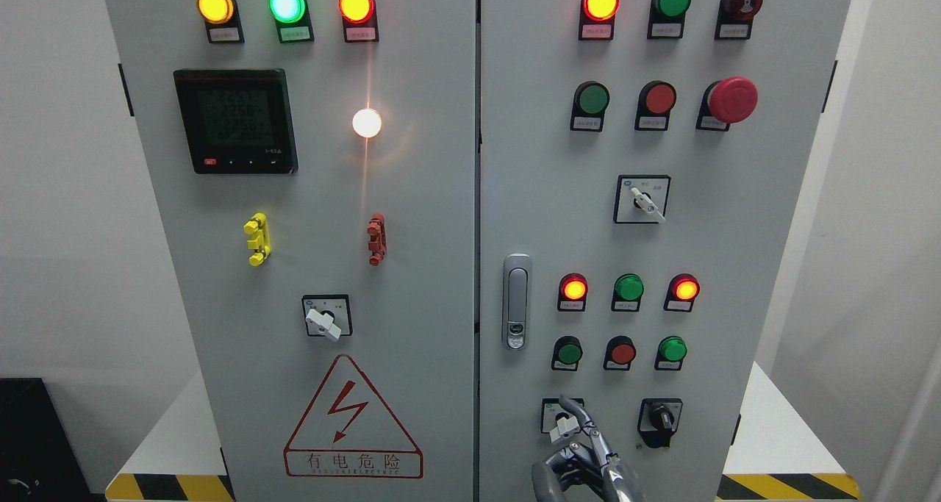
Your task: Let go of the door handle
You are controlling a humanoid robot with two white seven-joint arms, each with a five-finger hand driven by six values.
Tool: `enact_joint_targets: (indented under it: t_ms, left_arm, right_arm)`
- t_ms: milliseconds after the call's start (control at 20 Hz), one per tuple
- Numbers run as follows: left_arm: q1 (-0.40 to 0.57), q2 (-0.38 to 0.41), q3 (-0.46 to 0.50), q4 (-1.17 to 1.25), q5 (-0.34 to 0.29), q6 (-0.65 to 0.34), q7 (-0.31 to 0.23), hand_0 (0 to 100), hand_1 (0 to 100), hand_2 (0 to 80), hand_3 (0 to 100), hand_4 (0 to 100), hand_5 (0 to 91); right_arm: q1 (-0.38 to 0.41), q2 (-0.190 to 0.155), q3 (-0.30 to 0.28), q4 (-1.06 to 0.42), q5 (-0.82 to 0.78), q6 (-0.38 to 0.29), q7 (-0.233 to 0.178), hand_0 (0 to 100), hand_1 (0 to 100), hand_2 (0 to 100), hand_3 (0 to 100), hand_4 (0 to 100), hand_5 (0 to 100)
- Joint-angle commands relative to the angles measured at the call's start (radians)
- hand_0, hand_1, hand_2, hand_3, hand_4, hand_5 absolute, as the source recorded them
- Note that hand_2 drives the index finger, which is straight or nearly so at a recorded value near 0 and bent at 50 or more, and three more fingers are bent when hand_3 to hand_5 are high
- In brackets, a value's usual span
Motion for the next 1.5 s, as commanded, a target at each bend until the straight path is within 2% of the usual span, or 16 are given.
enact_joint_targets:
  t_ms: [0,150,451,701,952,1102,1302,1452]
  left_arm:
    - [0.017,0.000,0.000,0.000,-0.001,0.000,0.000,12,56,0.0,0,0,0.0]
    - [0.017,0.000,0.000,0.001,-0.001,0.000,0.000,12,56,0.0,0,0,0.0]
    - [0.017,0.000,0.000,0.001,0.000,0.000,0.000,12,56,0.0,0,0,0.0]
    - [0.017,0.000,0.000,0.000,0.000,0.000,0.000,12,56,0.0,0,0,0.0]
    - [0.017,0.000,0.000,0.001,0.000,0.000,0.000,12,56,0.0,0,0,0.0]
    - [0.017,0.000,0.000,0.000,0.000,0.000,0.000,12,56,0.0,0,0,0.0]
    - [0.017,0.000,0.000,0.000,0.000,0.000,0.000,12,56,0.0,0,0,0.0]
    - [0.017,0.000,0.000,0.000,0.000,0.000,0.000,12,56,0.0,0,0,0.0]
  right_arm:
    - [-0.069,0.000,0.055,0.072,0.109,0.000,-0.021,43,25,0,100,100,100]
    - [-0.120,-0.001,0.058,0.126,0.159,-0.001,-0.052,44,23,0,100,100,100]
    - [-0.132,-0.001,0.077,0.175,0.293,-0.041,-0.050,45,23,0,100,100,100]
    - [-0.183,0.000,0.077,0.239,0.501,-0.066,-0.079,45,22,0,100,100,100]
    - [-0.209,0.000,0.081,0.284,0.644,-0.066,-0.110,45,22,1,100,100,100]
    - [-0.226,0.000,0.081,0.304,0.716,-0.064,-0.113,46,22,1,100,100,100]
    - [-0.255,0.000,0.080,0.328,0.755,-0.061,-0.138,47,21,1,100,100,100]
    - [-0.269,0.000,0.074,0.336,0.805,-0.059,-0.141,46,21,1,100,100,100]
